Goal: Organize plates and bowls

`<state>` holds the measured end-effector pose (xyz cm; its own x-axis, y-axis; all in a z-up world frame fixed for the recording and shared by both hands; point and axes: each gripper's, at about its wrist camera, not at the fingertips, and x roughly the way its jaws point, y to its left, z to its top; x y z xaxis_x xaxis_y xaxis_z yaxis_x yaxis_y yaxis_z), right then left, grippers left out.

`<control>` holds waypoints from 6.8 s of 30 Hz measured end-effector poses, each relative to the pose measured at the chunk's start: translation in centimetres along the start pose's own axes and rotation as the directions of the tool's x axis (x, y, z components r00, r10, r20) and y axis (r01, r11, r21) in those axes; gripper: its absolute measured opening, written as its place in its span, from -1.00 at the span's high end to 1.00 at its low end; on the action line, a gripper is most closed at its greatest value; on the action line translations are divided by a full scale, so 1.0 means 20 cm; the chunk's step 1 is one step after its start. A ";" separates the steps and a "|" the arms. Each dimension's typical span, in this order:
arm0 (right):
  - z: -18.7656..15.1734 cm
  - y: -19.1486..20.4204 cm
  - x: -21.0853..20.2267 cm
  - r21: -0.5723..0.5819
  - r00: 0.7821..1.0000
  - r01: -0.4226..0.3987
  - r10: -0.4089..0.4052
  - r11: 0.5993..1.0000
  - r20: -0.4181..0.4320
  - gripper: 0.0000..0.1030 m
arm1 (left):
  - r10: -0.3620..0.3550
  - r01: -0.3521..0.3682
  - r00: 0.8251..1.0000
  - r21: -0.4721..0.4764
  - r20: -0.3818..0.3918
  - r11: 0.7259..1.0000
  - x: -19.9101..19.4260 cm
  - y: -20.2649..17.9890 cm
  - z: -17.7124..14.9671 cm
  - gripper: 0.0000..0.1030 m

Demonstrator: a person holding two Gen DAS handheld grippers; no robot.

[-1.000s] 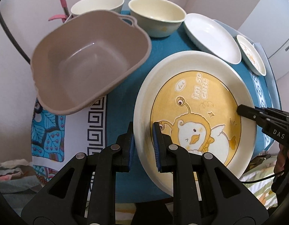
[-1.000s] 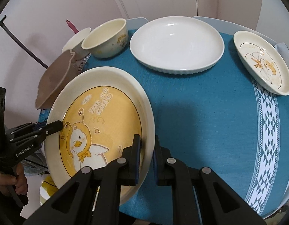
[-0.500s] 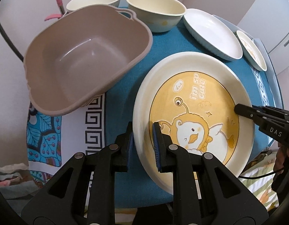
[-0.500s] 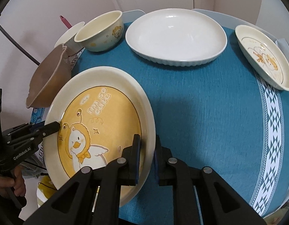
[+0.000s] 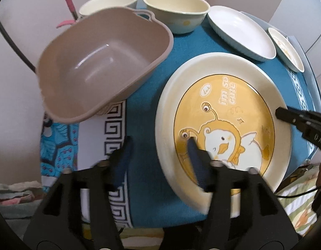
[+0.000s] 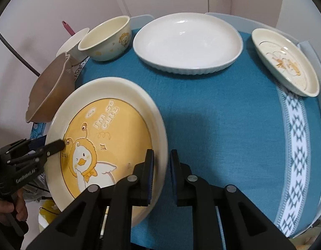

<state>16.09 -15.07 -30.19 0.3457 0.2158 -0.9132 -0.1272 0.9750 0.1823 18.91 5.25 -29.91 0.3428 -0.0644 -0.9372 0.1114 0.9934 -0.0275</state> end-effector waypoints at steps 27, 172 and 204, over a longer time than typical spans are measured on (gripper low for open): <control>0.76 -0.43 -0.74 -0.266 0.961 -0.003 0.076 0.964 0.266 -0.81 | 0.000 0.075 0.948 -0.224 0.317 0.972 -0.62 -0.49 0.54 -0.99; 0.03 0.19 -0.14 -0.163 0.997 0.078 -0.077 0.983 0.013 0.62 | 0.141 -0.141 0.990 0.230 0.019 0.963 -0.04 -0.30 0.06 0.65; 0.26 -1.22 -0.34 0.544 0.973 -0.060 -0.072 0.837 0.219 -0.28 | -0.347 0.345 0.935 0.395 -0.068 0.852 0.37 -1.50 1.24 -0.01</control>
<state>21.67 -40.03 -26.53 0.5492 0.1511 -0.8219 0.3782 0.8321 0.4057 41.34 -27.42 -27.41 0.2183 -0.3982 -0.8909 0.5812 0.7864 -0.2091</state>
